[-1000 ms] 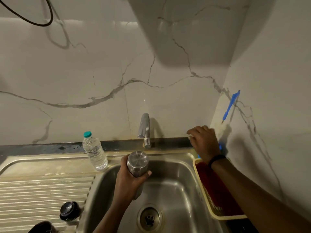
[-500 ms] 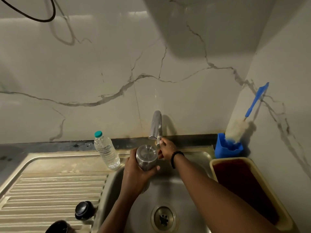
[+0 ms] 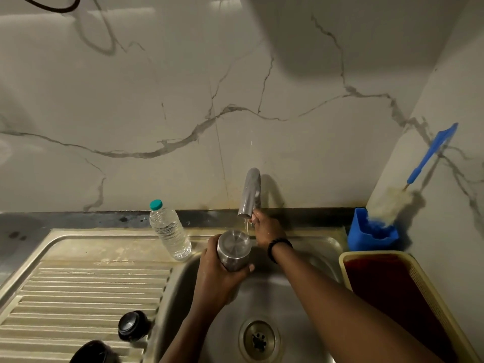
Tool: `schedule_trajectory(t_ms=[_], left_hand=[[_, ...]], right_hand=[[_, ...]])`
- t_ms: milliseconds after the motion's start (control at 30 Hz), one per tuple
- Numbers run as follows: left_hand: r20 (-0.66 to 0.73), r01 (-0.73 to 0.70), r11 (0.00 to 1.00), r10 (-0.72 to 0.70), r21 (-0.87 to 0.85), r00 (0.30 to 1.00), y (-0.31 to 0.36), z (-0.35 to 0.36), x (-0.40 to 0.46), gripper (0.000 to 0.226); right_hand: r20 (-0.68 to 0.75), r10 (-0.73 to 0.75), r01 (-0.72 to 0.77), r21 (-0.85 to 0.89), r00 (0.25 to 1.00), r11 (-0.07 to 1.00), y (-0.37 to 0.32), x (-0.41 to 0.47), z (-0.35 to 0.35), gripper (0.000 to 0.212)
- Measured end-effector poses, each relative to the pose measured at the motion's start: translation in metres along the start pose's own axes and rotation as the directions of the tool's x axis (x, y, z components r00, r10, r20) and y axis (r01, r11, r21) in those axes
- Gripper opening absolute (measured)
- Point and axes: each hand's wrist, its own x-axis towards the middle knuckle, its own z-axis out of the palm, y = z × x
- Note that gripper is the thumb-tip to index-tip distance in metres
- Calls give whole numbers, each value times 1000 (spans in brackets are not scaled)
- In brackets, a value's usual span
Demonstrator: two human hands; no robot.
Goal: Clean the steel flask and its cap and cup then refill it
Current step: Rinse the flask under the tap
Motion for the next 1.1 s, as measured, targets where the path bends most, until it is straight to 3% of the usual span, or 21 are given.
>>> schedule_trajectory(t_ms=[367,433,567,633,700,767,900,1100], left_hand=[[54,8,1000,-8,-9,998,1,12,2,75],[53,16,999,-15,-33,999,1,12,4,77],[71,55,989,-46,-134,996,4,8,8,78],[90,86,977,-69,-196,994,5,5,9,77],[110,114,962,-89,-248,990,5,5,8,77],[158,149,947,-107,-286,982,8,6,7,79],[272,245,879,-139,-409,952,27,15,2,82],[292,332,816,-210,-473,933,44,19,7,60]], right_hand=[[24,-54,58,-169,998,984,-2,4,-9,22],[18,-69,70,-84,997,994,-3,1,-9,20],[-44,-45,56,282,998,958,5,-25,-6,31],[138,-77,22,365,987,931,11,-55,-17,33],[449,-176,37,302,876,953,17,-85,-29,36],[545,-251,77,321,800,944,23,-100,-29,49],[245,-293,140,496,924,857,27,-101,-9,80],[99,-249,177,465,963,867,27,-102,-9,80]])
